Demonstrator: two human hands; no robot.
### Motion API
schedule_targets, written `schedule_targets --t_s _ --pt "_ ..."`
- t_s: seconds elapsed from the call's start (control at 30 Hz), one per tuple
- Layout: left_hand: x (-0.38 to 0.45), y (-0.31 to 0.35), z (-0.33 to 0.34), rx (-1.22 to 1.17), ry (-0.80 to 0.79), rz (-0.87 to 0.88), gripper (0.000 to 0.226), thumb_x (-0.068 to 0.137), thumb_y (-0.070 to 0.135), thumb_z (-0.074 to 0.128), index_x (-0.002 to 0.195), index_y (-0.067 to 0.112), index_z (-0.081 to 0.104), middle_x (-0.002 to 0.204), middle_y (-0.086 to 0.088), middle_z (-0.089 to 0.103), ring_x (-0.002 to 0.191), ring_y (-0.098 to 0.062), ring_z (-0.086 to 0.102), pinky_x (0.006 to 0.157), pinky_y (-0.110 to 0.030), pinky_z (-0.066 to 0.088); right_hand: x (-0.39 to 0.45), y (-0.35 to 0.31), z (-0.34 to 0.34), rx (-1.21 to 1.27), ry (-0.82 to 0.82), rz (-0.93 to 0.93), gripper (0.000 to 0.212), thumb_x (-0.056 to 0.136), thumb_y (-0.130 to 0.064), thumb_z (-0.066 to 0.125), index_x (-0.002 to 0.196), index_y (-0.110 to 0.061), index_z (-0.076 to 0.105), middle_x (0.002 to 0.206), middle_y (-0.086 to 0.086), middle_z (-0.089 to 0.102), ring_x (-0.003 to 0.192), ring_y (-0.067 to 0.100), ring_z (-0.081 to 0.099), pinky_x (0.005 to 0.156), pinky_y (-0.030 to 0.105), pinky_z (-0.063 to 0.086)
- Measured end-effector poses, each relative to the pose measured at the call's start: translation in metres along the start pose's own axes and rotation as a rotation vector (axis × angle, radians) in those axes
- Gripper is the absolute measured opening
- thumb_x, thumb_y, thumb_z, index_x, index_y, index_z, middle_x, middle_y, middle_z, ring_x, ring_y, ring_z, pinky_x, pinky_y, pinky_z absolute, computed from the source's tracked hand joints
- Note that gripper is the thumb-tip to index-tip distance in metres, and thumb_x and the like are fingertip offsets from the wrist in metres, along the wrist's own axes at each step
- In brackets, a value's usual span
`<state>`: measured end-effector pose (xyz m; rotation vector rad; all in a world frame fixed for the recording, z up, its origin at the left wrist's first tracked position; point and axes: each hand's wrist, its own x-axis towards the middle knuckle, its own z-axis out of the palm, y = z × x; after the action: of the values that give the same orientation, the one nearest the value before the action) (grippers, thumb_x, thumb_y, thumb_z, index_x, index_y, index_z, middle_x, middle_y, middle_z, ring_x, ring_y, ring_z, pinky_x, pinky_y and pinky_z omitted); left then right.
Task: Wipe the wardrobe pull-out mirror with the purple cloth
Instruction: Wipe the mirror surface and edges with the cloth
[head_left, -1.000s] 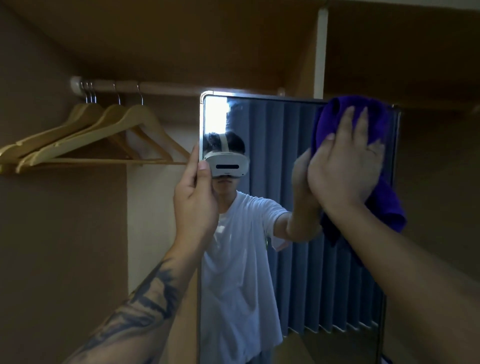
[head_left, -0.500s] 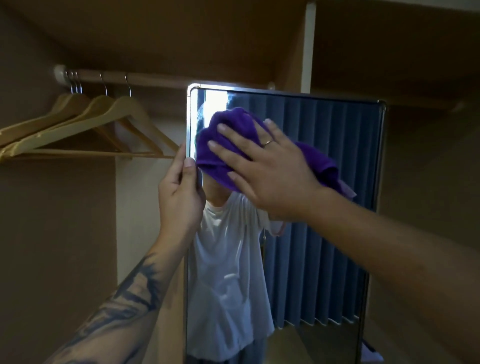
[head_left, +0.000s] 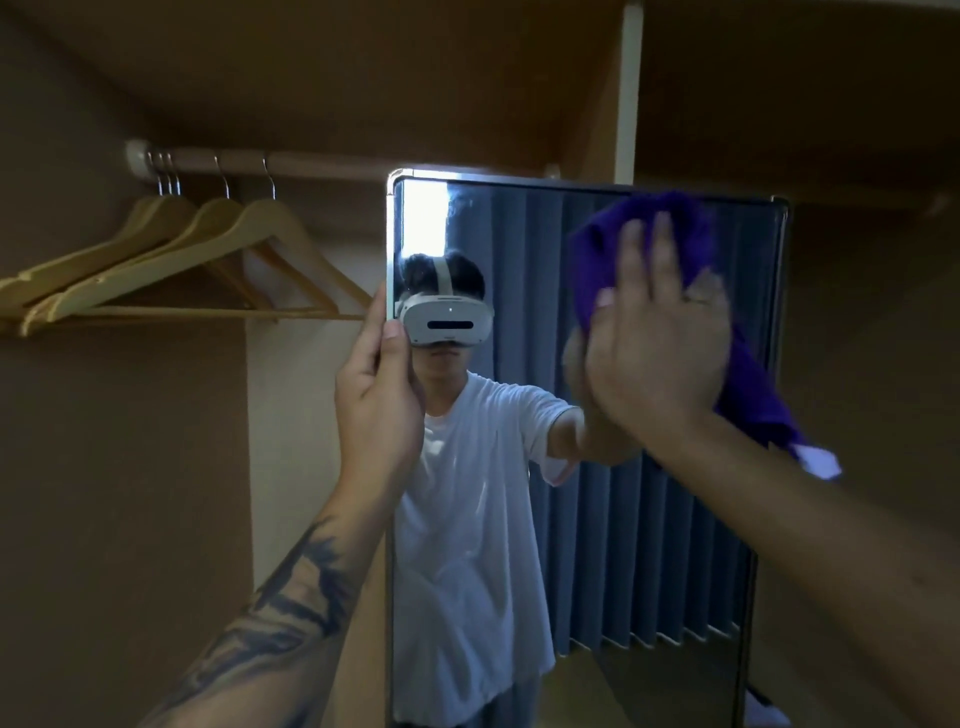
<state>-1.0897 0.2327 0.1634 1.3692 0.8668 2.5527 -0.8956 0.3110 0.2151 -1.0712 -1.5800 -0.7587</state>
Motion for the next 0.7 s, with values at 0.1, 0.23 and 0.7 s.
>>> schedule_targets --t_s 0.1,0.23,0.7 --pt "-0.002 0.003 -0.001 -0.046 -0.019 -0.027 0.036 0.112 0.025 0.048 0.121 0.054 0.067 0.122 -0.008 0.076 0.115 -0.014 0.070 0.090 -0.030 0.057 -0.011 -0.023 0.004 -0.023 -0.009 -0.486 0.064 0.104 -0.045 0.035 0.163 -0.021 0.027 0.169 0.009 0.027 0.148 0.045 0.036 0.122 0.058 0.023" --pt "-0.001 0.005 0.002 -0.109 0.008 -0.037 0.034 0.112 0.016 0.047 0.126 0.040 0.068 0.114 0.007 0.078 0.106 -0.008 0.071 0.081 -0.019 0.057 0.033 -0.017 -0.008 -0.111 -0.010 -0.871 0.061 0.106 -0.048 0.029 0.164 -0.027 0.021 0.171 0.003 0.022 0.153 0.040 0.028 0.125 0.058 0.019" --pt "0.000 -0.006 -0.004 -0.131 0.031 0.013 0.030 0.111 0.013 0.049 0.136 0.018 0.065 0.097 0.013 0.079 0.081 0.005 0.068 0.071 -0.010 0.053 0.040 -0.050 -0.019 -0.082 -0.073 -0.798 0.070 0.103 -0.052 0.036 0.166 -0.029 0.015 0.174 0.000 0.012 0.157 0.039 0.016 0.127 0.057 0.012"
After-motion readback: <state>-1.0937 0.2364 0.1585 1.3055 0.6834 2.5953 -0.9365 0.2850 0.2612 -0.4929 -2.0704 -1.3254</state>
